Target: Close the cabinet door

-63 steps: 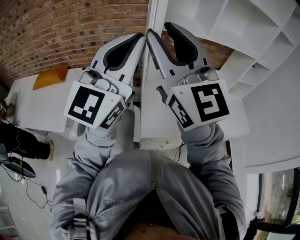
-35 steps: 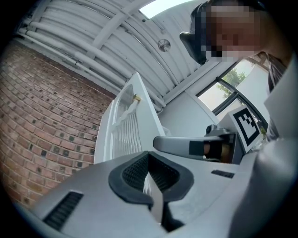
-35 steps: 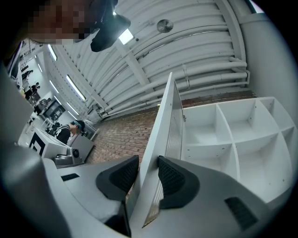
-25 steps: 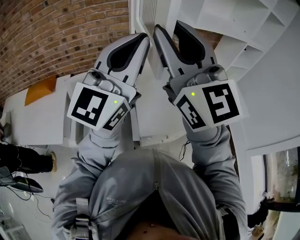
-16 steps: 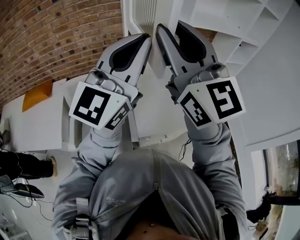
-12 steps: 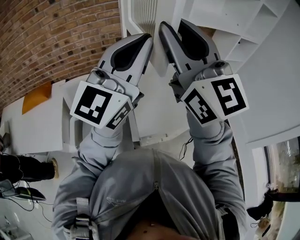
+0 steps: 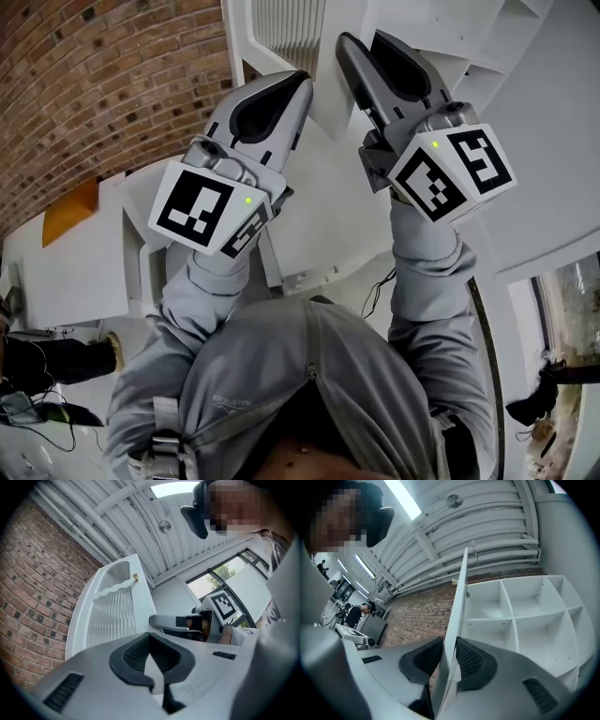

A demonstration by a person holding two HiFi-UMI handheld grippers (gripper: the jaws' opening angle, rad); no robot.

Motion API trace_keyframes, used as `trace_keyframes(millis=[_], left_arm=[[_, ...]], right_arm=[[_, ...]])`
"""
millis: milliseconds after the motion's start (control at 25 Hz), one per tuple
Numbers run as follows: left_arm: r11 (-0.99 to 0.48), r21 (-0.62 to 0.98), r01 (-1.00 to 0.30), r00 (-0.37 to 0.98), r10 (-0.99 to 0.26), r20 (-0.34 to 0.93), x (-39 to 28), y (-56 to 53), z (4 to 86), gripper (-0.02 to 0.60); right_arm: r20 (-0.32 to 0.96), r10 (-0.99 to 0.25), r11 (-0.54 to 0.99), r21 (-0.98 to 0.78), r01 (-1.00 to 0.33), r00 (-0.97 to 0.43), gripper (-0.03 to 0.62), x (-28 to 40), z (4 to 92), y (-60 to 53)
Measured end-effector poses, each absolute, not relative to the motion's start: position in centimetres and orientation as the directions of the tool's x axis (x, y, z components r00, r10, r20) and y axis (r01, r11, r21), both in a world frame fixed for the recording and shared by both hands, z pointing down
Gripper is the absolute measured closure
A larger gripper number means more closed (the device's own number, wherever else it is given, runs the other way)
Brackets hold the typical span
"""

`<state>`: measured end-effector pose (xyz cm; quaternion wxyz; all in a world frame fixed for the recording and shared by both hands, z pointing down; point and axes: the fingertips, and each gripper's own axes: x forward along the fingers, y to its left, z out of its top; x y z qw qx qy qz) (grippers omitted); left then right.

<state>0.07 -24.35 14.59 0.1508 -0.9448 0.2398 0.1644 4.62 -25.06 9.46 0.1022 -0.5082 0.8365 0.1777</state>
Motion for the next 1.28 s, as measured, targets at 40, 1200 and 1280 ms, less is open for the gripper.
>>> trace_keyframes(millis=[40,1200,1280], left_arm=[[-0.842,-0.205,-0.499,0.833,-0.401,-0.382,0.2,-24.4,14.6,0.577],[-0.79,-0.191,-0.583,0.791,-0.498,-0.356,10.8,-31.1,15.4,0.577],[-0.783,-0.189,-0.593,0.784,-0.508,-0.355,11.3,-31.6,15.4,0.577]], right_arm=[[-0.349,-0.813,0.424,0.192,-0.885,-0.465,0.488,4.8,9.4,-25.1],[-0.329,-0.708,0.614,0.15,-0.774,-0.625,0.493,15.3,9.4,-31.3],[-0.328,-0.698,0.628,0.146,-0.764,-0.637,0.493,15.9,9.5,-31.9]])
